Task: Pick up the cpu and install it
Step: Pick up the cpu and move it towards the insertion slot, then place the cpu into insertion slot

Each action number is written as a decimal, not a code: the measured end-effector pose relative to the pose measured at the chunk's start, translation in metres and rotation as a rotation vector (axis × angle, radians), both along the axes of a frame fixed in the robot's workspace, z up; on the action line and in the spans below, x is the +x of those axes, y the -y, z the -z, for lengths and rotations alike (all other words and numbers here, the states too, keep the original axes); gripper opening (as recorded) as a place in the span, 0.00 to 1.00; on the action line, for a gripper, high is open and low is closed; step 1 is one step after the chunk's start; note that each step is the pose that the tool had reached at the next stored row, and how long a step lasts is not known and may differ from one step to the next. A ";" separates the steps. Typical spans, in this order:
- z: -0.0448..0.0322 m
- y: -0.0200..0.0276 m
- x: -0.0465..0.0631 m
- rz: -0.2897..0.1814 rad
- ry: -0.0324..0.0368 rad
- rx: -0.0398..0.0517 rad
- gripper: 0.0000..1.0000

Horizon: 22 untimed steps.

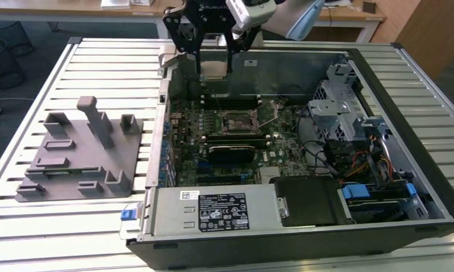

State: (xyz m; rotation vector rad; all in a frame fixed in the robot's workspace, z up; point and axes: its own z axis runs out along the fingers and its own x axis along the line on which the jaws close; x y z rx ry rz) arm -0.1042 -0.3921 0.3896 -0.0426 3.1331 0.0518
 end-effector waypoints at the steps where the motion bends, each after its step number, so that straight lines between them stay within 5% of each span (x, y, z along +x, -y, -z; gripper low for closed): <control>1: 0.0001 -0.0012 0.003 0.000 0.0000 0.0000 0.53; 11: 0.0019 -0.0139 0.023 0.000 0.0007 0.0000 0.53; 18: 0.0028 -0.0143 0.047 0.000 0.0007 0.0003 0.53; 22: 0.0028 -0.0143 0.051 0.001 0.0008 0.0004 0.53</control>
